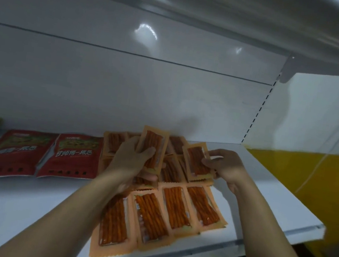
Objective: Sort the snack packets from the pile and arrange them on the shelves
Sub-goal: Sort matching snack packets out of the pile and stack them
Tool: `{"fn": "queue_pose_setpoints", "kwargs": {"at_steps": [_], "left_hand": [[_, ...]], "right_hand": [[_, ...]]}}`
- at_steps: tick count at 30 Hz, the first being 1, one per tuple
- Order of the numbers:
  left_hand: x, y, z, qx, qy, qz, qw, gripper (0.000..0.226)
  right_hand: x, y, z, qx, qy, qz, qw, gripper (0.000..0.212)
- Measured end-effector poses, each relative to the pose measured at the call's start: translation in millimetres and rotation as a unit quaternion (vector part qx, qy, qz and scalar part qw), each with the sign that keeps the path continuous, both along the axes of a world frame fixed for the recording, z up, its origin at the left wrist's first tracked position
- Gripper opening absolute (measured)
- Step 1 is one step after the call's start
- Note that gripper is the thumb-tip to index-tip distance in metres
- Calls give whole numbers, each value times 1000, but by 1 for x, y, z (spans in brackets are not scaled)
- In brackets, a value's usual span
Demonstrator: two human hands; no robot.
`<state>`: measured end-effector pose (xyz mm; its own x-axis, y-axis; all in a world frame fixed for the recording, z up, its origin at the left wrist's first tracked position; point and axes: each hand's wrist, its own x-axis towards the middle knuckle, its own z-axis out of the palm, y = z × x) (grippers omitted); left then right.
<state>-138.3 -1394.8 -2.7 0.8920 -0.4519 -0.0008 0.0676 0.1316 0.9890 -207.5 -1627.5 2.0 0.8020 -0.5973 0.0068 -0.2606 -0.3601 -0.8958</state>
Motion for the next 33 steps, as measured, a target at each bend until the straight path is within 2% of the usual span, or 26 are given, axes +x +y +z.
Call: {"fn": "queue_pose_setpoints", "kwargs": {"at_steps": [4,9,12,14,17,19,23,27,30,31,33], "left_hand": [[2,2,-2,75,-26,31,996,5],[15,7,-4,165,-81,90,979,26],[18,8,-1,169,-60,103,978,13],[15,8,1,165,-48,101,980,5],[9,12,4,166,-64,96,979,6],[5,14,9,168,-72,106,977,10],[-7,10,26,173,-112,123,971,20],[-16,4,34,185,-133,130,965,26],[-14,14,30,286,-172,152,930,22],[-13,22,25,355,-200,151,901,22],[-12,39,11,491,-270,153,814,32]], "right_hand": [[9,-1,-9,-44,42,7,998,24],[19,-3,-13,-223,144,26,964,33],[18,-3,-11,-253,154,43,954,36],[15,0,-5,-260,129,55,955,32],[16,11,14,-214,25,89,972,25],[20,25,27,-158,-24,145,976,23],[28,58,42,-16,-51,271,961,33],[42,75,41,6,-106,294,950,41],[50,74,35,-8,-95,270,958,38],[51,71,31,-39,-76,261,962,35],[50,69,21,-93,-25,260,961,29]]}}
